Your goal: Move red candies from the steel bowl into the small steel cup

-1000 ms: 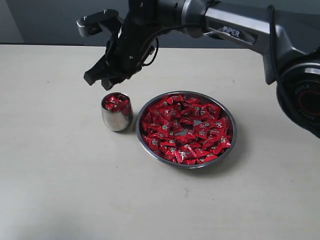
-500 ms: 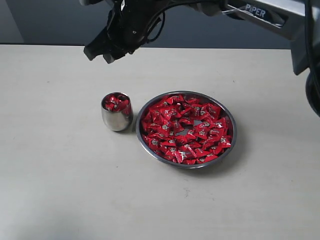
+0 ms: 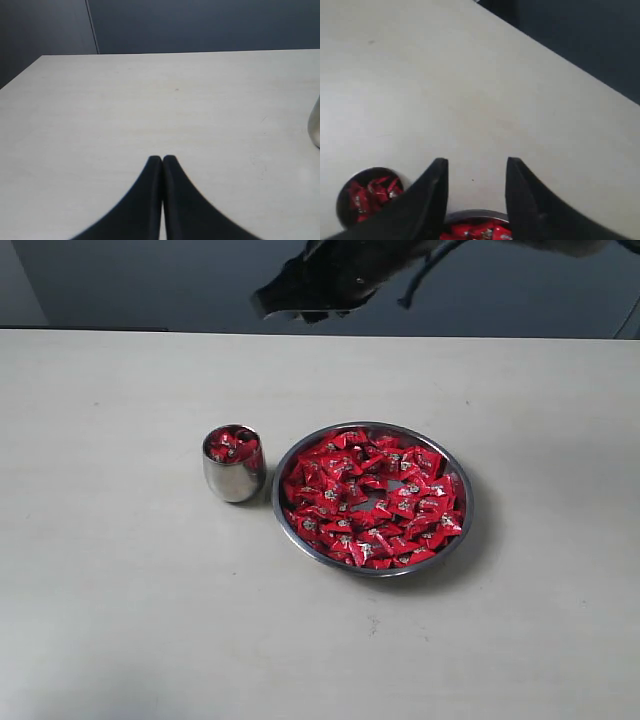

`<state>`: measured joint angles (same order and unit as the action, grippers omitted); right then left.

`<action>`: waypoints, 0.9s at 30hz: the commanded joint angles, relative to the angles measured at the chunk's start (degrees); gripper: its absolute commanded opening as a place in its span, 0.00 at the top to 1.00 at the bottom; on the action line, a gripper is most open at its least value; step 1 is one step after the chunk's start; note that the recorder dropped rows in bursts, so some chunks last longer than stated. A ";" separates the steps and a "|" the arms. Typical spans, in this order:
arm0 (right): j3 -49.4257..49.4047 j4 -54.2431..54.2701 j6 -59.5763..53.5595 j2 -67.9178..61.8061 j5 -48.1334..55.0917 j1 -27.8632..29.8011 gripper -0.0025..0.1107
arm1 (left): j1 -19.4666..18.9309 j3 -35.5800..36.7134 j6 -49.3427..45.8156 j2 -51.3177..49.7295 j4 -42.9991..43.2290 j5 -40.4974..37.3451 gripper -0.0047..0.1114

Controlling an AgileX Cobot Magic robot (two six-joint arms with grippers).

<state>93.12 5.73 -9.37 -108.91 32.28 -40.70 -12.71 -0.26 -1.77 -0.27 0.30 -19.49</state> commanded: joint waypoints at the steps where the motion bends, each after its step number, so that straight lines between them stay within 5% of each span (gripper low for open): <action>1: -7.21 -1.69 0.16 6.78 -4.94 3.50 0.64 | 0.27 0.26 0.08 0.27 0.00 0.58 0.96; 14: -25.49 -2.88 0.04 21.61 -14.71 11.82 0.64 | 0.27 0.26 0.08 0.27 0.00 0.58 0.96; 27: -32.24 -2.64 3.38 24.17 -15.27 12.23 0.64 | 0.27 0.26 0.08 0.27 0.00 0.58 0.96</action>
<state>62.04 3.30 -6.99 -85.13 18.96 -28.78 -12.71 -0.26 -1.77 -0.27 0.30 -19.49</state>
